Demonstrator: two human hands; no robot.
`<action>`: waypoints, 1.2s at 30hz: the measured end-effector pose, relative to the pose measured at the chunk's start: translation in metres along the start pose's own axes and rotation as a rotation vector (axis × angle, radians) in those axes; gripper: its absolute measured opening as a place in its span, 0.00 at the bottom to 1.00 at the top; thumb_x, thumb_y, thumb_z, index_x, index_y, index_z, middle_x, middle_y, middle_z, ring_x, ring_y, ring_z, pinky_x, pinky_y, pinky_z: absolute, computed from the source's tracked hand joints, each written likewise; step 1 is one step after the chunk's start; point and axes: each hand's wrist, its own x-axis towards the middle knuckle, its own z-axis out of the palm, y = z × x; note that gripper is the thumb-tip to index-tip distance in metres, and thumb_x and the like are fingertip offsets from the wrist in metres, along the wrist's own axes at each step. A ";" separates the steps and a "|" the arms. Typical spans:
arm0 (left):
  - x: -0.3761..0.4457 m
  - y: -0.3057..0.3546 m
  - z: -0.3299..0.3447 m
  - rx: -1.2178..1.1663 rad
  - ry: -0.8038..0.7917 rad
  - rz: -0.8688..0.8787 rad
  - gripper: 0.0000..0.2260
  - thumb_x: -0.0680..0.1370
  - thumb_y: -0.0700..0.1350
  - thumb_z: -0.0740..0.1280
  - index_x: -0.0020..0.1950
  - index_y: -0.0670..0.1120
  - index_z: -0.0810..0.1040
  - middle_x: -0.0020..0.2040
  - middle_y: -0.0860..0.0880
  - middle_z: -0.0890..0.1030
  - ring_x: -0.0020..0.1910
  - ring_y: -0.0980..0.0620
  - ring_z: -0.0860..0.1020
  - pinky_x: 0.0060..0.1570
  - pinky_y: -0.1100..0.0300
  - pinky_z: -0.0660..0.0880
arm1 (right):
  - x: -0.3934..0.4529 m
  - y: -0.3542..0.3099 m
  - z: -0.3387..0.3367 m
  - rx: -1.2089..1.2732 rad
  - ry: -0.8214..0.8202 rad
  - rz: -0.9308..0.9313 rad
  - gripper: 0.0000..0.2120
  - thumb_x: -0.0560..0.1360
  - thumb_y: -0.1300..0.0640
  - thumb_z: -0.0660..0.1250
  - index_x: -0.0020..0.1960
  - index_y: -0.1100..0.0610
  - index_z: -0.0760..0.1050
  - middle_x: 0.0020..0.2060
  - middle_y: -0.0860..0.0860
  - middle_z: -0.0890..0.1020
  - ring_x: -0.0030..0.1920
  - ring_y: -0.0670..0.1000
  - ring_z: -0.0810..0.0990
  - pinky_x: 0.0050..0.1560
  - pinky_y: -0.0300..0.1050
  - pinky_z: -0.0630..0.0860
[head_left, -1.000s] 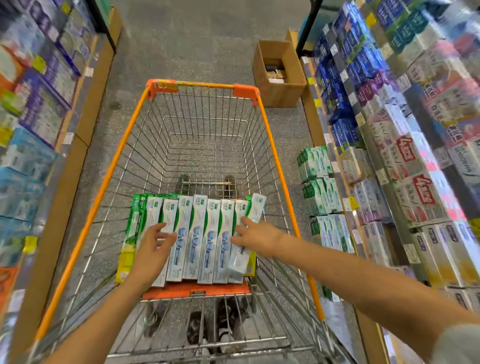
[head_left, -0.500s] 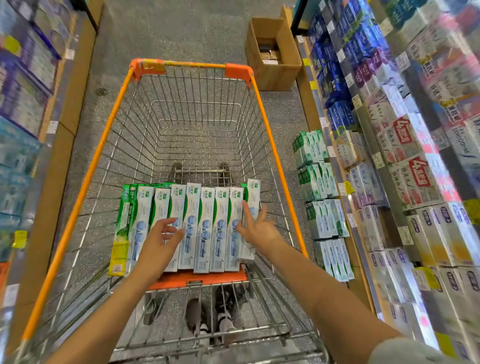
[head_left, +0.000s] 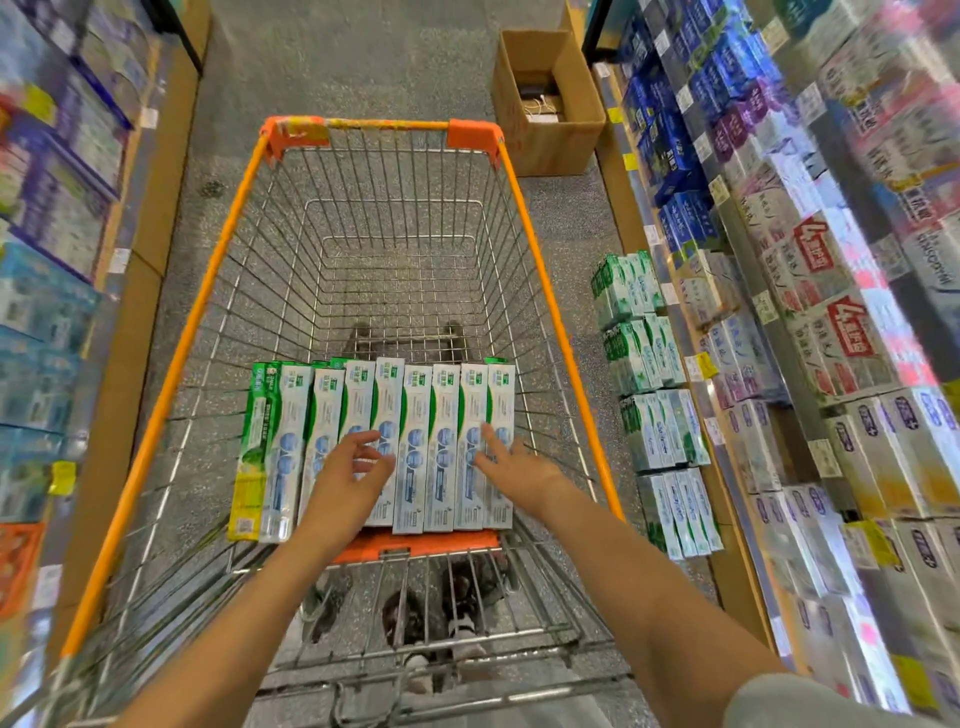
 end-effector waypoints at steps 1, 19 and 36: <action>-0.003 0.005 -0.002 0.008 0.001 0.020 0.14 0.79 0.44 0.63 0.65 0.46 0.70 0.54 0.47 0.74 0.50 0.53 0.73 0.47 0.60 0.68 | -0.005 -0.003 -0.007 0.014 0.024 0.013 0.40 0.73 0.78 0.58 0.77 0.56 0.46 0.75 0.60 0.36 0.70 0.69 0.60 0.56 0.56 0.75; -0.120 0.214 0.125 0.149 -0.331 0.764 0.09 0.79 0.40 0.63 0.57 0.50 0.73 0.49 0.54 0.74 0.47 0.63 0.73 0.46 0.66 0.70 | -0.311 0.037 -0.005 0.409 0.741 0.632 0.30 0.77 0.68 0.58 0.75 0.55 0.53 0.76 0.56 0.51 0.72 0.60 0.59 0.66 0.56 0.65; -0.222 0.268 0.426 0.308 -0.657 0.809 0.07 0.79 0.42 0.63 0.55 0.52 0.75 0.51 0.51 0.76 0.48 0.55 0.74 0.42 0.67 0.69 | -0.486 0.189 0.179 0.622 0.832 0.872 0.25 0.78 0.62 0.59 0.73 0.58 0.58 0.72 0.57 0.59 0.69 0.60 0.60 0.65 0.55 0.64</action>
